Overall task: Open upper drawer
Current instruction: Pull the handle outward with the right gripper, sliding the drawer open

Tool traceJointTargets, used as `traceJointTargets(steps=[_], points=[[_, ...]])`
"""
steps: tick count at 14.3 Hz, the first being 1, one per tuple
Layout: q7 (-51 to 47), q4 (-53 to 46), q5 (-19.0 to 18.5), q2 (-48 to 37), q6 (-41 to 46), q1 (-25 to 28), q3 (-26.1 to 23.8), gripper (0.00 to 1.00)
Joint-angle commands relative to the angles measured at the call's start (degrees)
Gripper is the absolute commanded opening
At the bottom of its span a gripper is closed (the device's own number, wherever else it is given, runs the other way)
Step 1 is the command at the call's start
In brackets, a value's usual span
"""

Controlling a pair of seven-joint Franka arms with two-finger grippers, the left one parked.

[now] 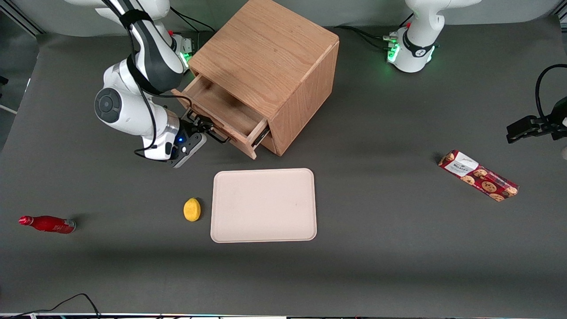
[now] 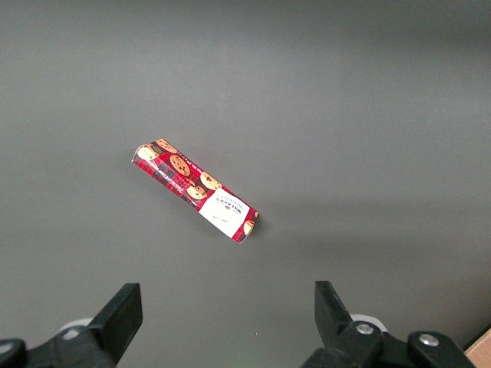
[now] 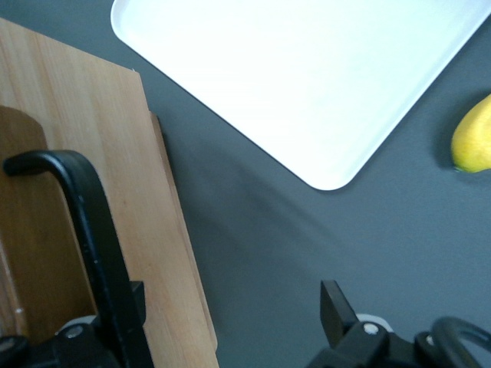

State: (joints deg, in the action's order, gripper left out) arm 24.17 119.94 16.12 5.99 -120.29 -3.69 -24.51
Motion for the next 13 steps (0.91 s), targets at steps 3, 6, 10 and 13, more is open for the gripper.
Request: traceJointTargets(steps=[3,6,10,13], points=[[0.0,-3.0,-2.9,2.8,0.4,0.1,2.3,1.0],[0.0,-3.9,-3.3,3.2,0.5,0.1,2.6,1.0],[0.0,-5.3,-4.4,3.8,0.7,-0.1,3.8,1.0],[0.0,-6.7,-4.9,5.0,0.8,-0.4,4.6,1.0]])
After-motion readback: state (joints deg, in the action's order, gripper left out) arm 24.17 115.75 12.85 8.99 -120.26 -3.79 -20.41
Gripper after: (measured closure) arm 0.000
